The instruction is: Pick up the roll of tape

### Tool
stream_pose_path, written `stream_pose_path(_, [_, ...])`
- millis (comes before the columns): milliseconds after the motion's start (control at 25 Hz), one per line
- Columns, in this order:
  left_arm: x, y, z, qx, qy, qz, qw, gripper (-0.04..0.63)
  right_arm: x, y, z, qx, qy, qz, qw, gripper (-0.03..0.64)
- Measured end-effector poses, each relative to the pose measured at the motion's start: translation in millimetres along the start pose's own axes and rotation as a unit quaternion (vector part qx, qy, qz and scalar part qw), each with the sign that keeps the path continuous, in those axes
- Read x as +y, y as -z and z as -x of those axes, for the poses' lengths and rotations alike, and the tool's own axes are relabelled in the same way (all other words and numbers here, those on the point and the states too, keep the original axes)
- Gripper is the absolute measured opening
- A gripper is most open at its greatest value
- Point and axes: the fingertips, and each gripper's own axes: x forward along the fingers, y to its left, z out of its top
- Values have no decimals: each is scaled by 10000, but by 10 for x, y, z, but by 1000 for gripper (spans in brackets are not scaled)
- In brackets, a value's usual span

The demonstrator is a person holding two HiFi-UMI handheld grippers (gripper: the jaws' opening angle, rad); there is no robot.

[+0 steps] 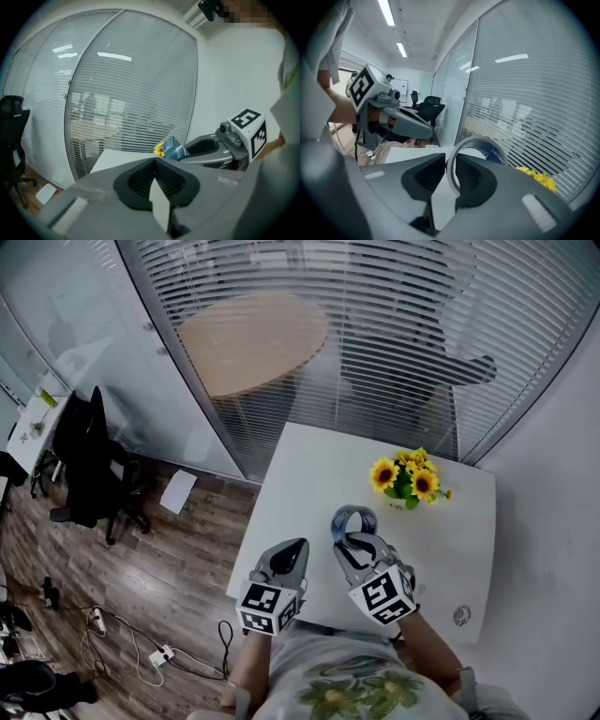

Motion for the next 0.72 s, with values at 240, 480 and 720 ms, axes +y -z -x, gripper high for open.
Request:
stream_pose_path(240, [3, -24, -27, 32, 11, -52, 10000, 5, -2, -48, 39, -301, -68, -464, 9984, 71])
stream_pose_path(480, [-16, -71, -37, 22, 39, -86, 10000, 6, -12, -74, 55, -357, -93, -633, 9973, 69])
stream_pose_path(720, [-44, -38, -68, 54, 72, -87, 9999, 6, -21, -64, 53, -382, -125, -744, 9964, 67])
